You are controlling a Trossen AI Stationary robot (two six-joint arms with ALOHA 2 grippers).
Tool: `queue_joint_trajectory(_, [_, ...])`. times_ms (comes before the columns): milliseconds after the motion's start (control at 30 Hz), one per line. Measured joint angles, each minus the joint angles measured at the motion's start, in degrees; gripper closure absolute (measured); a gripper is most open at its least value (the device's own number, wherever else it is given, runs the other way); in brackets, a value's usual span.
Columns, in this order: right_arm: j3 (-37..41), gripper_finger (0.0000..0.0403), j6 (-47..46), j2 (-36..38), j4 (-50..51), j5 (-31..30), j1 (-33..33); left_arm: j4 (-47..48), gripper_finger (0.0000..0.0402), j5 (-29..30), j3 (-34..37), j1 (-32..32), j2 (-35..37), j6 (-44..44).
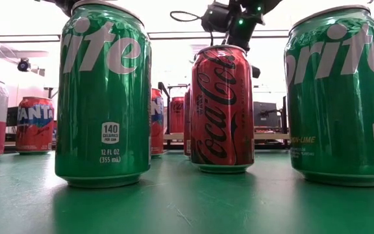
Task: Place canned beverage on shelf
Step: Put the red soda can on the shelf, then put the green soda can on the shelf
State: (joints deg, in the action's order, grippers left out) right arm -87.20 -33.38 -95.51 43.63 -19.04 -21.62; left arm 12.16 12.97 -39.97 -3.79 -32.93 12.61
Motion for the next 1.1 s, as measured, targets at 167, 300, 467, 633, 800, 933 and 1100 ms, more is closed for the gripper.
queue_joint_trajectory(167, [0.0,0.039,1.49,2.8,-0.07,0.04,2.82,0.24,0.0048,-4.09,0.0,0.0,-0.11,-2.95])
queue_joint_trajectory(300, [0.0,0.039,3.2,4.97,-0.15,-0.03,6.43,0.29,0.0048,-8.21,0.04,0.01,-0.86,-8.13])
queue_joint_trajectory(467, [0.0,0.039,4.66,5.67,-0.15,-0.05,11.57,0.36,0.0048,-8.2,0.24,0.52,-3.1,-16.65])
queue_joint_trajectory(633, [0.0,0.039,6.88,5.76,-0.18,-0.03,17.24,1.49,0.0048,-8.24,0.26,3.42,-5.5,-22.62])
queue_joint_trajectory(800, [0.0,0.039,7.83,5.85,-0.17,-0.07,21.35,2.79,0.0048,-8.31,0.26,5.74,-7.34,-28.46])
queue_joint_trajectory(933, [0.0,0.039,9.07,5.89,-0.15,-0.05,24.24,3.34,0.0048,-8.44,0.26,7.07,-8.57,-33.24])
queue_joint_trajectory(1100, [0.0,0.039,9.64,5.89,-0.01,-0.05,28.21,4.39,0.0048,-9.28,0.26,10.86,-10.39,-38.68])
